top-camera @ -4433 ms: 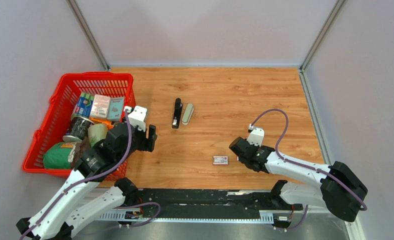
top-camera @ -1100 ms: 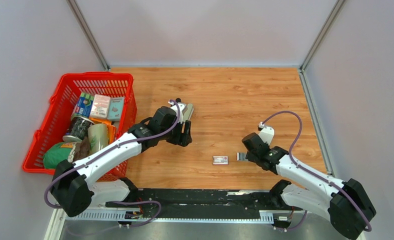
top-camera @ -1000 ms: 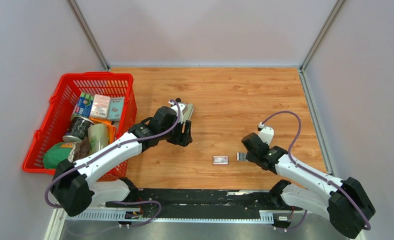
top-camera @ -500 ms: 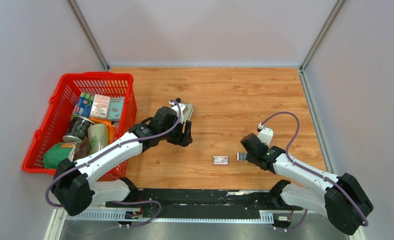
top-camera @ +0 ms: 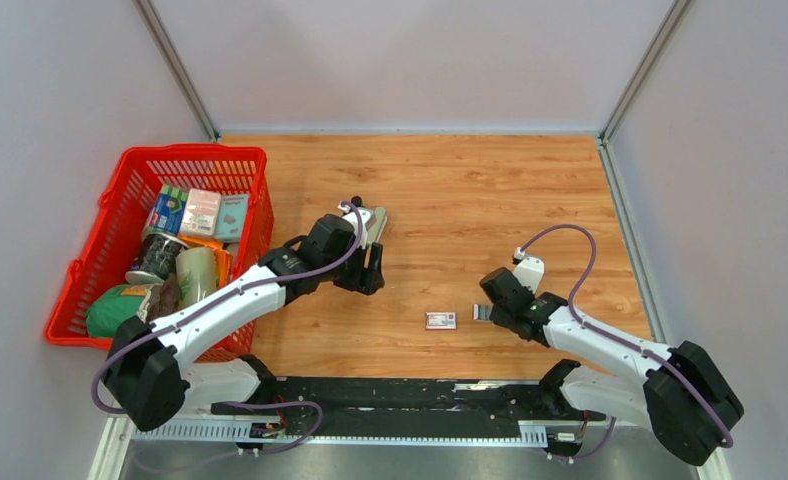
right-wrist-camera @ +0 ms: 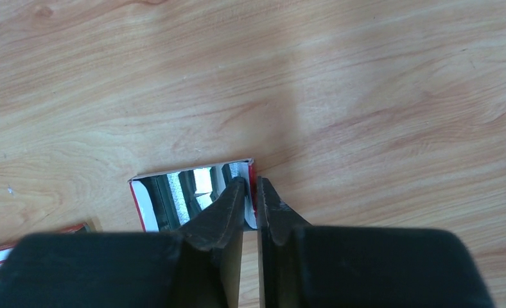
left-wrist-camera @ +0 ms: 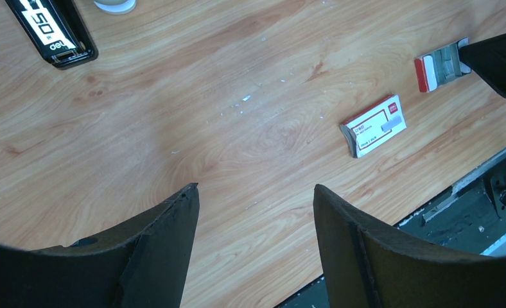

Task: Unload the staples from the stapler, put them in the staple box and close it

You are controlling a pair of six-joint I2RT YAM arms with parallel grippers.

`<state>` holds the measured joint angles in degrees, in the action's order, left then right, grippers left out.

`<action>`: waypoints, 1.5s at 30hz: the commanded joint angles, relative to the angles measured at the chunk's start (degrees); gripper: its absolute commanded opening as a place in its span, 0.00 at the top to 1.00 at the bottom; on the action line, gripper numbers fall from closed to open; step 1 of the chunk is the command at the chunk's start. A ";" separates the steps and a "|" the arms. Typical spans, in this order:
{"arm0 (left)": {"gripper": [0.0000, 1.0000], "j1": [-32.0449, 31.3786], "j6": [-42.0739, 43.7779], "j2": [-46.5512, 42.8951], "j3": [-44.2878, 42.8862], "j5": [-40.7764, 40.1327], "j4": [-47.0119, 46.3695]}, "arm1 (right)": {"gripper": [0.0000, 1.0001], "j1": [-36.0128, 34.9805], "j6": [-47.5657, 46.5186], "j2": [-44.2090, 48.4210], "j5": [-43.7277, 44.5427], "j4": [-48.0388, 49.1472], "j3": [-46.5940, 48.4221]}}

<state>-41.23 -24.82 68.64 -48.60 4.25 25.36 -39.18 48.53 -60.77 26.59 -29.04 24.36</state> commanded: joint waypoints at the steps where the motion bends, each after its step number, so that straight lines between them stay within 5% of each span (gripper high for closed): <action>1: 0.27 -0.25 -0.14 -0.26 0.52 0.49 -1.90 | 0.89 0.24 1.30 -0.40 -0.31 1.88 -0.28; 8: 0.27 -0.25 -0.32 0.26 0.96 1.02 -2.34 | 1.00 0.33 0.77 -0.49 -1.10 2.14 -0.28; 31: 0.34 -7.19 -3.39 14.41 0.61 3.75 -5.15 | 1.00 -3.18 -2.83 2.15 -4.53 2.06 -0.36; 40: 0.61 -9.30 -4.10 19.42 -1.32 5.68 -7.17 | 1.00 -3.62 -3.88 3.56 -5.85 2.49 -0.98; 45: 0.87 -9.83 -4.27 21.97 -2.03 6.29 -8.13 | 1.00 -3.89 -3.97 2.86 -6.72 2.93 -1.07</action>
<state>-50.54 -28.69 89.01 -48.42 9.19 19.99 -42.57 45.12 -58.08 20.43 -28.01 23.51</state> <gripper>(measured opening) 0.239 0.007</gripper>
